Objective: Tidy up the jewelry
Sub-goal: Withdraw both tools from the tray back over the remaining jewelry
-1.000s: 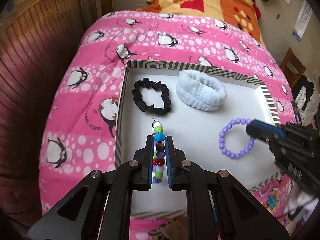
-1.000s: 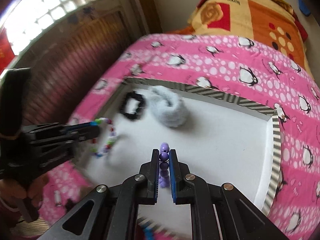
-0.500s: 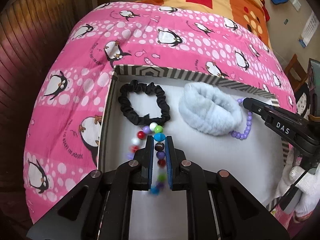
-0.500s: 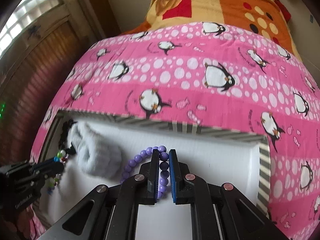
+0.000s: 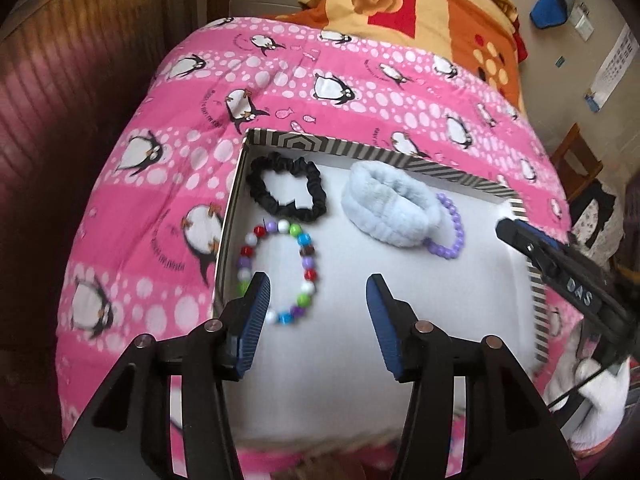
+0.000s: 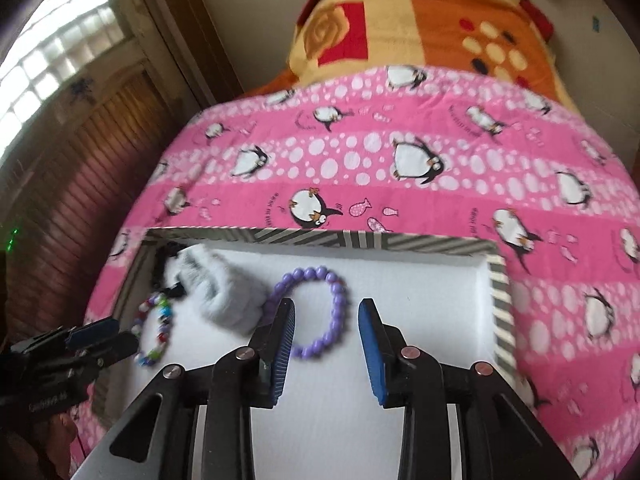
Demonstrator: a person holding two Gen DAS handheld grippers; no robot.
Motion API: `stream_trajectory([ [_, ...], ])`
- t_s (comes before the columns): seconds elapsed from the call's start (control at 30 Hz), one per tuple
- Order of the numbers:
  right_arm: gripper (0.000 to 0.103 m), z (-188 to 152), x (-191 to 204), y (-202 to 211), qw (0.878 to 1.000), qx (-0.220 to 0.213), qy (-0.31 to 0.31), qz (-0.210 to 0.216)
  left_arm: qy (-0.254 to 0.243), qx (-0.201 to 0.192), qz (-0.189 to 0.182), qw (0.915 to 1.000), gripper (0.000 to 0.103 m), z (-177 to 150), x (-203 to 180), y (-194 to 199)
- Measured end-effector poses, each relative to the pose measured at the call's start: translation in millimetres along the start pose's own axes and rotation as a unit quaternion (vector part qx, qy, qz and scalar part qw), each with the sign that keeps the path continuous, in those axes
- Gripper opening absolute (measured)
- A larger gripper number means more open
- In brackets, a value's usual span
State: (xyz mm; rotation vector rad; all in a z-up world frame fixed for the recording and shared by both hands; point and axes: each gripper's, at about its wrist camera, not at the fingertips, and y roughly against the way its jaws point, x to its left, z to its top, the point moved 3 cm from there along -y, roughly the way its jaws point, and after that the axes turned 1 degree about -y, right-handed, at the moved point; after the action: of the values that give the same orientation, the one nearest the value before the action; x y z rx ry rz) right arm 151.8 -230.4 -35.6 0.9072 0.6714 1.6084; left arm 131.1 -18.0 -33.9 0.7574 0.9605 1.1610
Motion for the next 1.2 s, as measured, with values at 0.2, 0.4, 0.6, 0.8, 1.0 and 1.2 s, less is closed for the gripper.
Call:
stream_trajectory([
  [0.2, 0.041, -36, 8, 59, 0.999, -0.04, 0.006, 0.012, -0.006, -0.012, -0.006, 0.9999, 0.05, -33, -4, 36],
  [0.4, 0.042, -77, 15, 90, 0.999, -0.041, 0.015, 0.012, -0.019, -0.019, -0.007, 0.9996, 0.05, -66, -15, 58],
  [0.6, 0.042, -114, 9, 107, 0.999, -0.032, 0.004, 0.019, -0.022, -0.015, -0.017, 0.9995, 0.05, -97, -36, 73],
  [0.8, 0.042, -143, 1, 132, 0.999, -0.036, 0.02, 0.006, -0.026, -0.012, -0.025, 0.9993, 0.05, -122, -60, 85],
  [1.0, 0.042, -166, -17, 151, 0.999, -0.032, 0.014, 0.0, -0.03, 0.001, -0.034, 0.999, 0.05, -144, -82, 87],
  [1.2, 0.042, -184, -31, 162, 1.0, -0.028, 0.001, 0.001, -0.028, 0.005, -0.035, 0.999, 0.05, -160, -94, 91],
])
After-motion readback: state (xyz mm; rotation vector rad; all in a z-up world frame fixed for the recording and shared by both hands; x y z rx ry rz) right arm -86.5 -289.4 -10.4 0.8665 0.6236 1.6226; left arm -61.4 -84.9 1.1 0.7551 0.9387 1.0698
